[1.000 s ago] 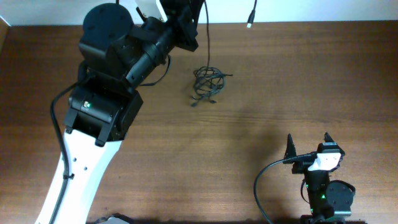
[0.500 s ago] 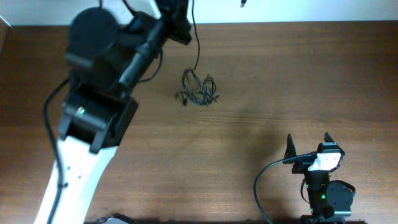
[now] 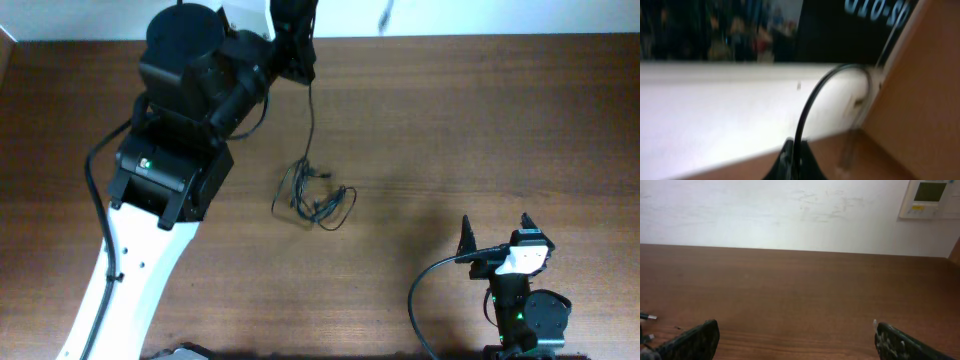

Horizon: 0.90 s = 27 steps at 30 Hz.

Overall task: Untangle cables
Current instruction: 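Lift the grasped cable high with the left gripper to shake it loose, then lower the cables back to the table with the left gripper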

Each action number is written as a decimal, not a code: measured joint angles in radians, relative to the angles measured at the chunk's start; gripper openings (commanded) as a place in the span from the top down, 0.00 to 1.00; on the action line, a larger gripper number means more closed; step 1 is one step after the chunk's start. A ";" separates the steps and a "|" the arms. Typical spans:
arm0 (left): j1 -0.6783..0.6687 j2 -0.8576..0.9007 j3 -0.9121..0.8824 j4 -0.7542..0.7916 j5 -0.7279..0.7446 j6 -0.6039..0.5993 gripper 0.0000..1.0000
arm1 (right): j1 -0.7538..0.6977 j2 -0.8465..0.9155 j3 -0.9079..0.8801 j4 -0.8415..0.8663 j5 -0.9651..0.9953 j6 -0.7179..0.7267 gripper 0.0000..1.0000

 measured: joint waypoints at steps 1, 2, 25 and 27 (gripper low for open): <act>0.000 -0.007 -0.001 0.037 0.000 0.000 1.00 | 0.000 0.000 0.000 0.000 0.000 0.000 0.02; 0.000 -0.016 -0.001 0.063 0.000 0.000 1.00 | 0.000 0.000 0.000 0.000 0.000 0.000 0.02; 0.000 0.116 0.007 -0.605 -0.232 0.002 1.00 | 0.000 0.000 0.000 0.000 0.000 0.001 0.02; 0.000 0.116 0.007 -0.608 -0.248 -0.001 1.00 | 0.000 0.000 0.000 0.000 0.000 0.000 0.02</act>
